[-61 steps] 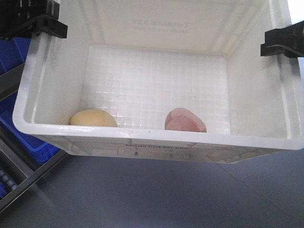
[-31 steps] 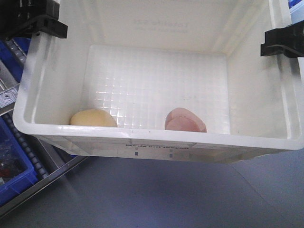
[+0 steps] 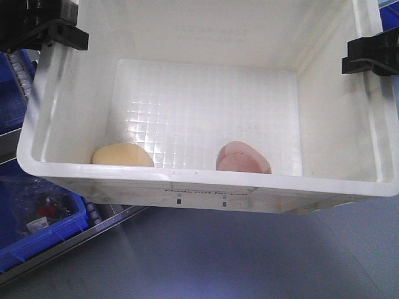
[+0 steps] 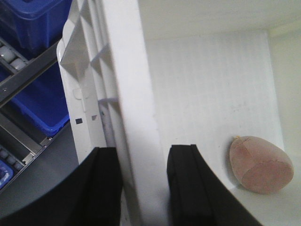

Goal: Place moving items into box and shelve
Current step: 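Keep holding the crate level as the base approaches the blue-bin shelf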

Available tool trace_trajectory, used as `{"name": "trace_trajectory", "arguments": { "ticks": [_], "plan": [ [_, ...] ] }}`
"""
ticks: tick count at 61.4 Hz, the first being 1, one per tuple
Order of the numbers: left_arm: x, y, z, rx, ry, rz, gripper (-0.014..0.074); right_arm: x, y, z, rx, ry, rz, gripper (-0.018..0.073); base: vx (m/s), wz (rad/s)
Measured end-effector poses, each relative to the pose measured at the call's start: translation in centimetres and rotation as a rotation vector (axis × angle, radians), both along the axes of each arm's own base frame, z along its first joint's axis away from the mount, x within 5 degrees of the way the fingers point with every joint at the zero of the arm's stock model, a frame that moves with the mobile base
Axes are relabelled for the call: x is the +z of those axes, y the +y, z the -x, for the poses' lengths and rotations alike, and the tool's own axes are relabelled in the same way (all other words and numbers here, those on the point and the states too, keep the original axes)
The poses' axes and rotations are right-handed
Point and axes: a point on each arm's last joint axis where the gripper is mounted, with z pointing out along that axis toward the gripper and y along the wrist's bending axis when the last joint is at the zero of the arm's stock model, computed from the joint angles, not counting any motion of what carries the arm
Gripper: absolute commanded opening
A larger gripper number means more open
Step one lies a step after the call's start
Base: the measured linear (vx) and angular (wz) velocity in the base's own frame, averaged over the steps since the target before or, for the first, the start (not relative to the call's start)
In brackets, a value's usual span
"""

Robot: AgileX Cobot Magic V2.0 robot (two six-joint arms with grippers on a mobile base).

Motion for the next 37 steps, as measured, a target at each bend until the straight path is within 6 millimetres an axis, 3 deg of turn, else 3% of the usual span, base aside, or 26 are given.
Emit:
{"name": "trace_trajectory", "arguments": {
  "ticks": [37],
  "plan": [
    [0.00,0.00,0.00,0.000,0.000,0.000,-0.0006,0.00,0.00,0.00,0.000,0.000,0.000,-0.0006,0.06,0.33]
  ]
}}
